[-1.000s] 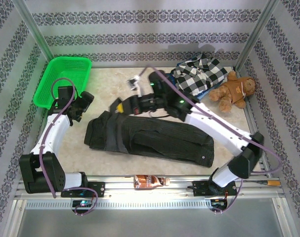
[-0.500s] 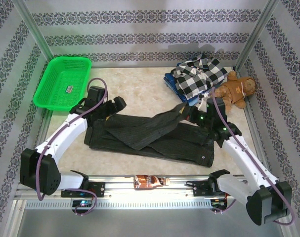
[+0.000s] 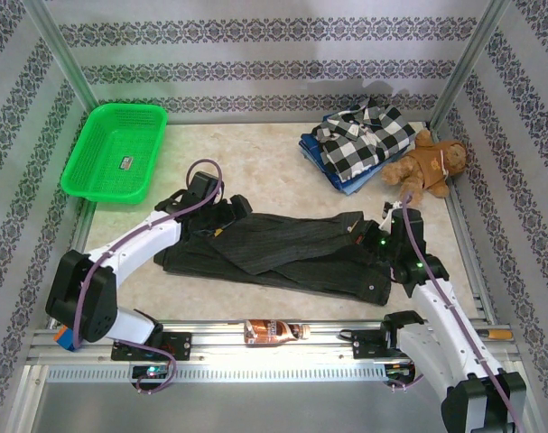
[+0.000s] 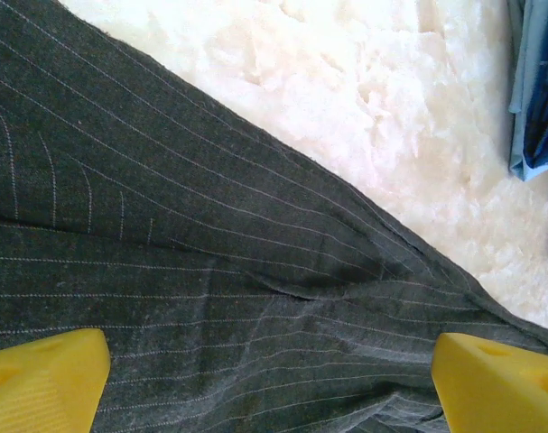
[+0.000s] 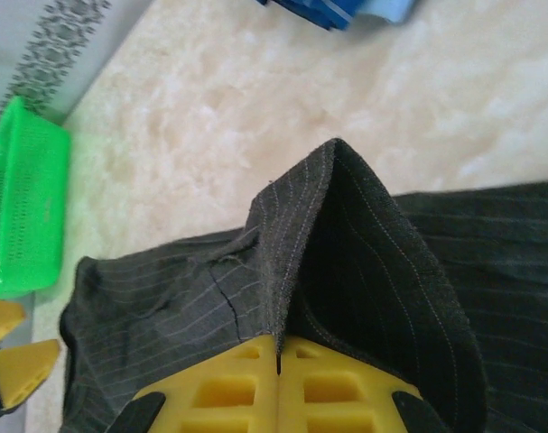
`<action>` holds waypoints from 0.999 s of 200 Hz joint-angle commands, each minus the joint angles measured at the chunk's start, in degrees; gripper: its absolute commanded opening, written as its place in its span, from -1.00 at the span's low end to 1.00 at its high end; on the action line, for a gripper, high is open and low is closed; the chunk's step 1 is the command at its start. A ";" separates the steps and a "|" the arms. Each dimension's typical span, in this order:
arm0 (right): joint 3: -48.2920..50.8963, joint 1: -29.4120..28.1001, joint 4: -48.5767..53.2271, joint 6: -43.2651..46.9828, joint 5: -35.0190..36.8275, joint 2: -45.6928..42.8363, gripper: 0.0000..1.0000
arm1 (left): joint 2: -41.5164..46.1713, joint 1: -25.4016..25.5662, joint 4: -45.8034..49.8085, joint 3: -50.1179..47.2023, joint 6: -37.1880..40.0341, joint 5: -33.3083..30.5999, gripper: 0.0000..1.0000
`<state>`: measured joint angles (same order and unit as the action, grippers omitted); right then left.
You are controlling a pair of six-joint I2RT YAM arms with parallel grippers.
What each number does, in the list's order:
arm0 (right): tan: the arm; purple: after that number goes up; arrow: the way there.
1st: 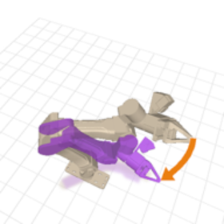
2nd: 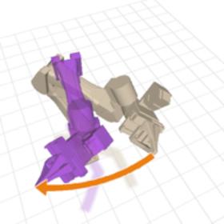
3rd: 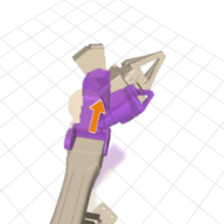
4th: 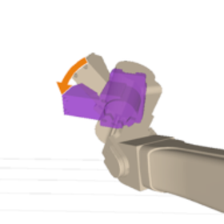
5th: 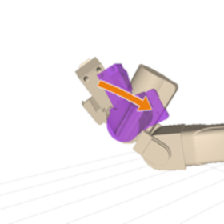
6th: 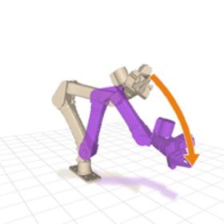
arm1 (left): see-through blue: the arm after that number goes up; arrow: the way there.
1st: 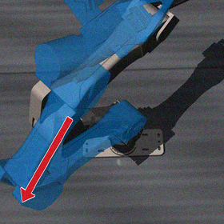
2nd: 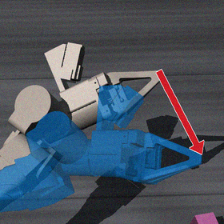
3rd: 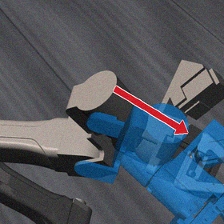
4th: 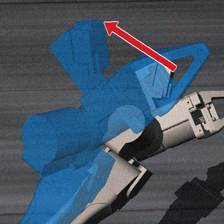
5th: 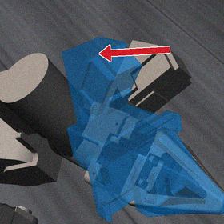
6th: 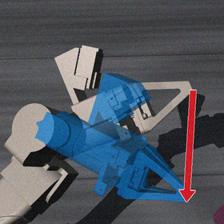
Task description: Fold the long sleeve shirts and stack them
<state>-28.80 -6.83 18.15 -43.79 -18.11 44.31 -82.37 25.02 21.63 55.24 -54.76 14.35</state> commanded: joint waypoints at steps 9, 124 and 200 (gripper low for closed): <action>0.41 1.16 8.07 -0.11 5.18 0.00 -0.93 | -3.99 0.61 -0.11 0.85 0.97 -2.63 0.85; 4.96 6.73 15.62 1.96 16.96 7.11 -0.68 | -15.83 0.43 -7.52 -1.92 4.15 -5.32 0.86; -7.85 4.79 26.72 6.09 12.21 4.18 -0.07 | 6.72 0.44 17.76 5.98 4.96 -11.12 1.00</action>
<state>-31.24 -0.54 40.21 -39.83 -3.05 51.70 -85.56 25.08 25.06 57.30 -51.18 8.43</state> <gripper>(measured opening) 0.456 0.999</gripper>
